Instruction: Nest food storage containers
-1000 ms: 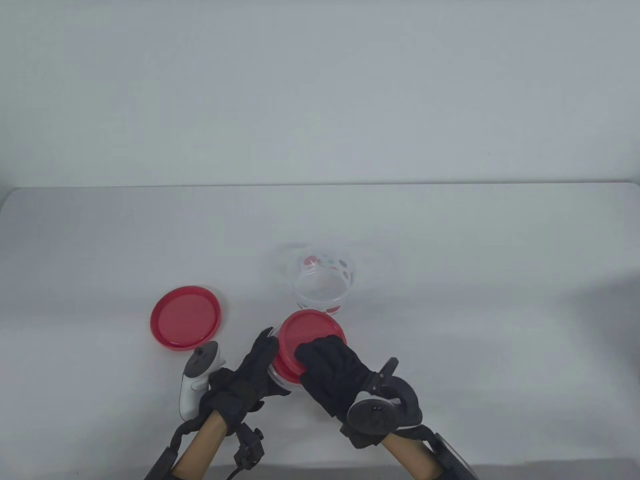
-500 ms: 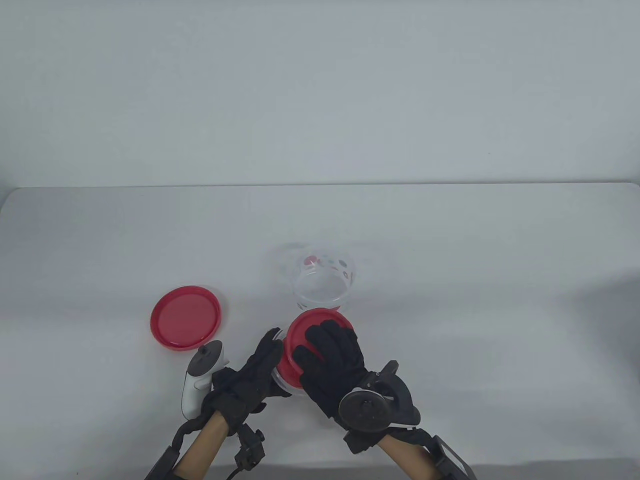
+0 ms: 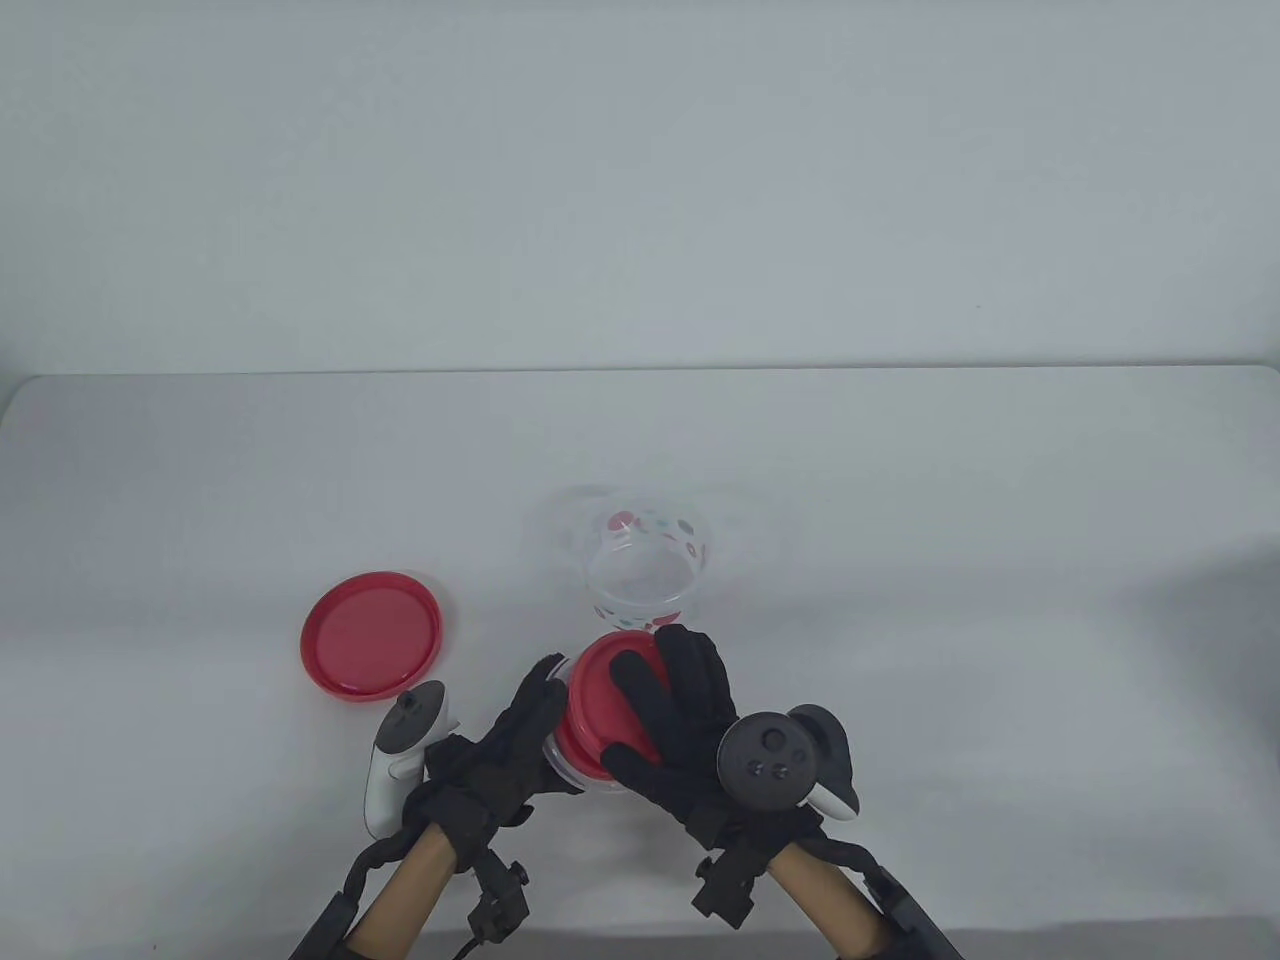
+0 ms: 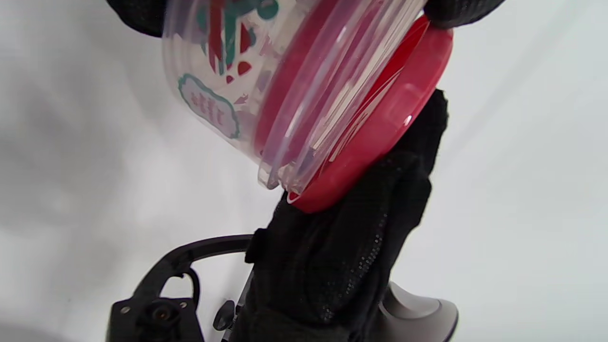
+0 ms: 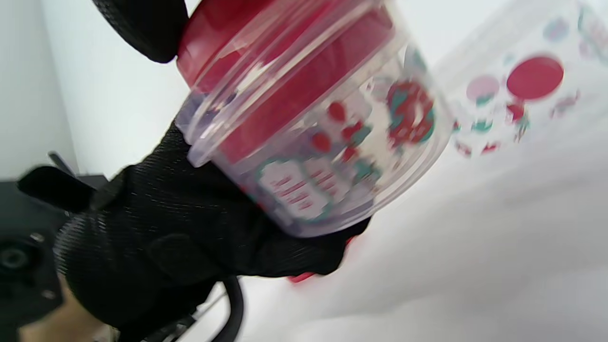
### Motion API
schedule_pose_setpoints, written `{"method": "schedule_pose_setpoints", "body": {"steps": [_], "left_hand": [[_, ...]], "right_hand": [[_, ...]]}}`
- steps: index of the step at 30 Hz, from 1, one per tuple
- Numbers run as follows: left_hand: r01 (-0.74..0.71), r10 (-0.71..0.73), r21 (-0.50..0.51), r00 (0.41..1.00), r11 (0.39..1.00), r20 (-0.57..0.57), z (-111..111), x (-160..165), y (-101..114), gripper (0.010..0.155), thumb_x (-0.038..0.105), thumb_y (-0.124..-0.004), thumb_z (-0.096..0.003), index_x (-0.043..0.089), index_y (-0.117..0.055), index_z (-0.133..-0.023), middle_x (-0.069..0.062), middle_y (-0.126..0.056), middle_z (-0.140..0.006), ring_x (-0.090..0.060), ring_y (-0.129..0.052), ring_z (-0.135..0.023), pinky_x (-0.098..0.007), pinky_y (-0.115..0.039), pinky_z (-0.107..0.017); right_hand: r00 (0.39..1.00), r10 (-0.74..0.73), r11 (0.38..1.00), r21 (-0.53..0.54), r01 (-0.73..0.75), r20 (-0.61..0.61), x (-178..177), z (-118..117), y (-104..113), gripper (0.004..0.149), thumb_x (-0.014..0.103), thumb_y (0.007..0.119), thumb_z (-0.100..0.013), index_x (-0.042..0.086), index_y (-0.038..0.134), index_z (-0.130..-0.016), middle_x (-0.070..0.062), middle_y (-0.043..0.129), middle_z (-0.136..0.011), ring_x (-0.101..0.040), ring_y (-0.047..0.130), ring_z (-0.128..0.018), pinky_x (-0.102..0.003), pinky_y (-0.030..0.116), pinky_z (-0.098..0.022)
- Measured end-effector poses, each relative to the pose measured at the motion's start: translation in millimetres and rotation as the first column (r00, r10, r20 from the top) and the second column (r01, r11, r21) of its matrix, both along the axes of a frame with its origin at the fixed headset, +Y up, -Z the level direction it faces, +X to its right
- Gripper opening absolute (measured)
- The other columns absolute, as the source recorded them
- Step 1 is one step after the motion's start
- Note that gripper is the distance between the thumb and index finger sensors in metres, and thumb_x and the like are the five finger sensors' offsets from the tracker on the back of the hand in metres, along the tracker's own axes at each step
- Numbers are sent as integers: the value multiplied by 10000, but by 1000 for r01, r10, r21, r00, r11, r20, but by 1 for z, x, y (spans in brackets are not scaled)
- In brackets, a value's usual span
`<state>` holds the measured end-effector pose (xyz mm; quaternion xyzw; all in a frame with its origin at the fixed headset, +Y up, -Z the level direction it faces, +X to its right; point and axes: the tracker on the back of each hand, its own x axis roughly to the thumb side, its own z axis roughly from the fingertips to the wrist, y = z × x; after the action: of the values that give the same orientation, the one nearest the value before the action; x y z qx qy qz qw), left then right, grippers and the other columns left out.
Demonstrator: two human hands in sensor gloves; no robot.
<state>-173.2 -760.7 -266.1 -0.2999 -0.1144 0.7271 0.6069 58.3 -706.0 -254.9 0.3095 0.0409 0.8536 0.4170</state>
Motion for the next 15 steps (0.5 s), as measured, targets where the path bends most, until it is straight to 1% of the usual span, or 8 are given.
{"method": "schedule_pose_setpoints", "body": {"steps": [1, 3, 6, 8, 9, 10, 11, 15], "left_hand": [[31, -31, 7, 999, 1000, -9, 1, -1, 0, 878, 682, -457, -630, 243, 73, -1175, -231, -57, -1211, -514, -420, -1026, -616, -478, -758], [39, -39, 1, 999, 999, -9, 1, -1, -2, 876, 682, -447, -632, 235, 82, -1169, -232, -52, -1208, -512, -423, -1028, -611, -489, -758], [1, -1, -23, 1000, 1000, -2, 1, 1, -3, 874, 677, -437, -639, 225, 101, -1158, -233, -26, -1203, -519, -405, -1030, -609, -484, -760], [-1, 1, -21, 1000, 1000, -2, 1, 1, -3, 873, 682, -425, -641, 217, 103, -1159, -234, -27, -1205, -520, -411, -1028, -605, -492, -759], [-32, 32, -19, 999, 999, 1, 0, 1, -3, 873, 695, -388, -630, 203, 92, -1167, -238, -47, -1216, -521, -418, -1036, -598, -503, -759], [-91, 91, -33, 996, 995, 6, 0, 1, -3, 876, 695, -386, -631, 196, 86, -1174, -256, -64, -1219, -539, -407, -1028, -610, -500, -750], [-107, 107, -52, 994, 993, -6, 1, 0, -2, 863, 678, -401, -636, 206, 81, -1174, -248, -48, -1222, -545, -382, -1031, -625, -477, -751], [-82, 82, -16, 997, 997, -7, 0, -1, 0, 770, 590, -395, -683, 226, 82, -1166, -219, -91, -1230, -495, -421, -1017, -568, -518, -759]], "right_hand": [[1000, 20, 999, -27, -20, -1, 0, 0, -1, 720, 491, 659, -624, 180, 315, -1175, -241, -56, -1108, -532, -61, -926, -741, 211, -604], [998, 69, 998, -3, -69, -4, 0, -2, -3, 726, 521, 638, -626, 185, 306, -1177, -240, -47, -1110, -539, -34, -931, -728, 255, -618], [999, 43, 999, -19, -43, -12, -1, -2, -5, 733, 525, 635, -623, 175, 301, -1174, -230, -47, -1109, -531, -36, -931, -701, 266, -642], [999, 39, 999, -18, -40, -11, -1, -3, -5, 733, 529, 635, -622, 173, 308, -1173, -225, -40, -1112, -527, -27, -936, -695, 274, -647], [999, 37, 999, -29, -38, -23, -2, -3, -6, 737, 539, 630, -623, 177, 300, -1174, -235, -23, -1116, -540, 12, -944, -695, 294, -646], [999, 37, 997, -67, -39, -25, 0, -3, -8, 746, 557, 599, -628, 185, 250, -1173, -227, -63, -1105, -535, -26, -933, -697, 278, -644], [1000, 0, 997, -73, -1, -26, -1, -4, -8, 746, 546, 613, -626, 182, 259, -1172, -219, -60, -1107, -532, -29, -934, -698, 277, -644], [995, -100, 986, -133, 99, -5, 4, -7, -10, 754, 557, 593, -630, 178, 229, -1171, -221, -78, -1098, -530, -43, -927, -695, 270, -645]]}}
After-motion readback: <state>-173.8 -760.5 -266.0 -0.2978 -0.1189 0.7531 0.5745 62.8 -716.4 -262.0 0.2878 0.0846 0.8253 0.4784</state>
